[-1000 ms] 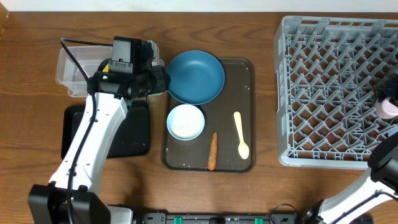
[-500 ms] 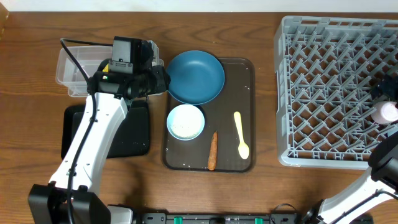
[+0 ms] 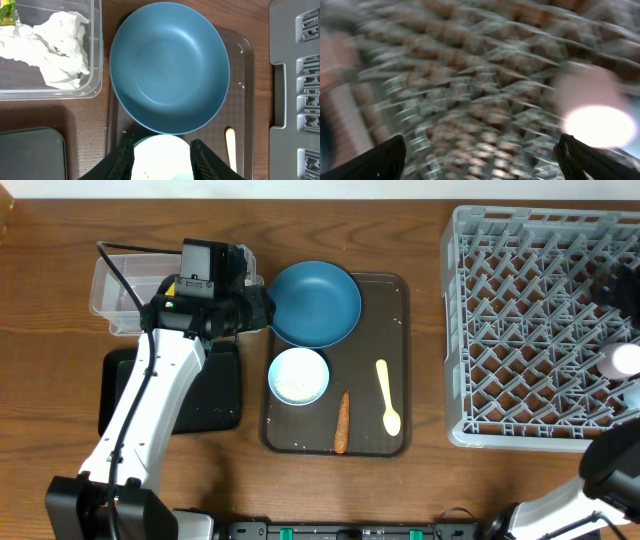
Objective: Sort waste into correct bins and load items into the dishwasher rack
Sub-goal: 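Move the right gripper to the yellow spoon and grasp it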
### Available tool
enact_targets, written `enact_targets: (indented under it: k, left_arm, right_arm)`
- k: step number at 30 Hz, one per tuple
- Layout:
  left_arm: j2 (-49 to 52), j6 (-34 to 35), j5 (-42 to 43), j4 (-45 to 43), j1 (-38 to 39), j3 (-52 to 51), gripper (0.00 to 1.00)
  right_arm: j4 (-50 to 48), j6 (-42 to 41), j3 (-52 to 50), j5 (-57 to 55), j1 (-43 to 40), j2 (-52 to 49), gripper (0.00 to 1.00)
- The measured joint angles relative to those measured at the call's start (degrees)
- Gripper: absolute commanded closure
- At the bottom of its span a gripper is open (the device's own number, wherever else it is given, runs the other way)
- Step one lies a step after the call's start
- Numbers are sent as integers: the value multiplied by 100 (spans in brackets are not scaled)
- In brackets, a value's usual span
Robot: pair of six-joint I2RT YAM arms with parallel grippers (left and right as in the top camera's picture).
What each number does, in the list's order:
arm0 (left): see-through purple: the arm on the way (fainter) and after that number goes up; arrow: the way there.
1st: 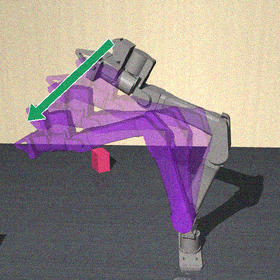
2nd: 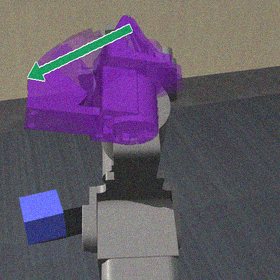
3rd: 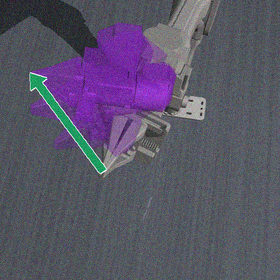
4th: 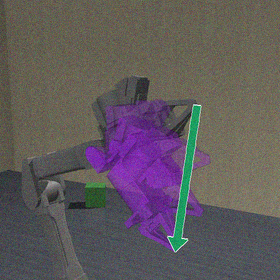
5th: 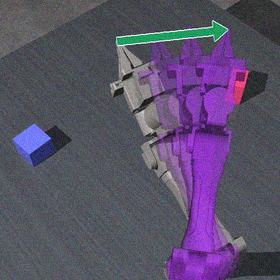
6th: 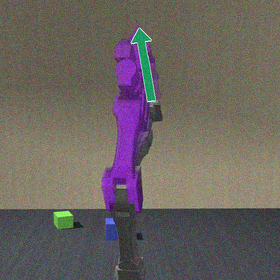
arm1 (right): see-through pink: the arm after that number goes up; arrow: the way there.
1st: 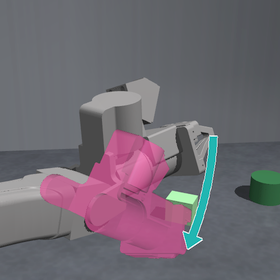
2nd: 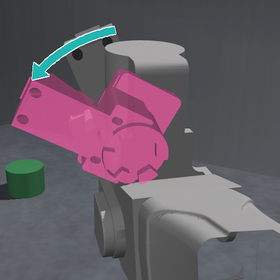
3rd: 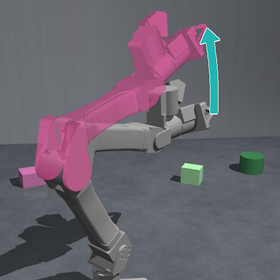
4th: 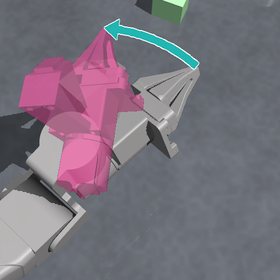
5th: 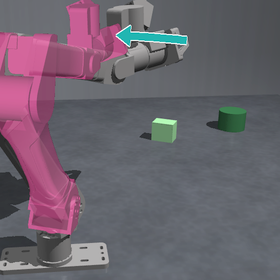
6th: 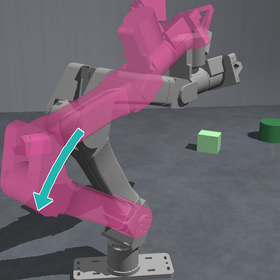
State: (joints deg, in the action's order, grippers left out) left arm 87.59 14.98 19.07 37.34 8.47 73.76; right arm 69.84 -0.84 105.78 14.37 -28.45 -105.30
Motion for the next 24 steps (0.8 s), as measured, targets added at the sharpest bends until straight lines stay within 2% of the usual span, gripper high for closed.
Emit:
enact_targets:
  k: [6,8,12,16,20,24]
  left_arm:
    - [0,-2,-76,186,0,0,59]
    - [0,-11,-221,315,2,2,54]
    - [0,-2,-546,551,4,0,53]
    - [0,-2,-706,638,7,0,52]
    - [0,-9,-769,645,7,0,47]
    - [0,-2,-793,651,11,0,47]
  right_arm:
    - [271,575,17,614,1193,15,5]
    - [295,658,17,651,1650,13,4]
    - [293,734,-46,540,2664,13,3]
    - [199,584,-409,238,3617,13,3]
    - [-39,293,-1010,57,4282,13,3]
    - [-420,-94,-1781,-35,4828,13,4]
